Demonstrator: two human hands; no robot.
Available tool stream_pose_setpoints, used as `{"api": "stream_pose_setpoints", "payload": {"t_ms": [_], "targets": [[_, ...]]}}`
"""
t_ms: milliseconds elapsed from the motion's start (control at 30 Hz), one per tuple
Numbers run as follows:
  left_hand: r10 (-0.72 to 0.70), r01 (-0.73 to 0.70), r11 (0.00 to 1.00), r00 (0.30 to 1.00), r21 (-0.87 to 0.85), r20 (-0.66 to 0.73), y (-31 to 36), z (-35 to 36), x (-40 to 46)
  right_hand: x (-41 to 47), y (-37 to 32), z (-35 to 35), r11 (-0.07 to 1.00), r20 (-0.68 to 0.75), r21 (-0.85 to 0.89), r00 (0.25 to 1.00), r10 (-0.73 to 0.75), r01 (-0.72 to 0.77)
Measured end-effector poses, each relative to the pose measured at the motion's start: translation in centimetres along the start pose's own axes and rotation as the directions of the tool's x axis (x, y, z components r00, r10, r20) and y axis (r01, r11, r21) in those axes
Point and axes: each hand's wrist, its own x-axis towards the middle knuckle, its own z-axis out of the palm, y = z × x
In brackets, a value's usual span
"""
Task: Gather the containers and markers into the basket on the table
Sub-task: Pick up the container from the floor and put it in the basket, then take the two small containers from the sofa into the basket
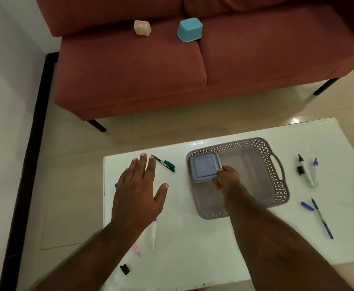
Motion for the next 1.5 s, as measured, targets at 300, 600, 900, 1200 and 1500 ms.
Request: {"api": "stream_pose_setpoints", "payload": {"t_ms": [300, 600, 900, 1200, 1500], "targets": [[-0.053, 0.053, 0.997, 0.999, -0.059, -0.001, 0.6, 0.4, -0.6, 2.7, 1.0, -0.1, 0.980, -0.008, -0.198, 1.000, -0.030, 0.028], [-0.069, 0.070, 0.997, 0.997, -0.039, 0.017, 2.5, -2.4, -1.9, -3.6, -1.5, -2.5, 0.911, 0.044, -0.410, 0.999, -0.018, 0.034], [-0.115, 0.114, 0.993, 0.993, -0.016, -0.027, 1.3, -10.4, -6.2, -20.9, -5.4, -1.0, 0.460, 0.339, -0.748, 0.871, -0.354, 0.478], [-0.359, 0.345, 0.931, 0.925, -0.119, -0.127, -9.1, -17.9, -14.8, -37.2, -9.0, 6.5, 0.064, 0.646, -0.647, 0.591, -0.483, 0.760], [-0.444, 0.425, 0.883, 0.894, -0.201, -0.062, -24.9, -21.6, -26.4, -51.1, -7.0, 17.5, -0.169, 0.777, -0.571, 0.462, -0.429, 0.803]]}}
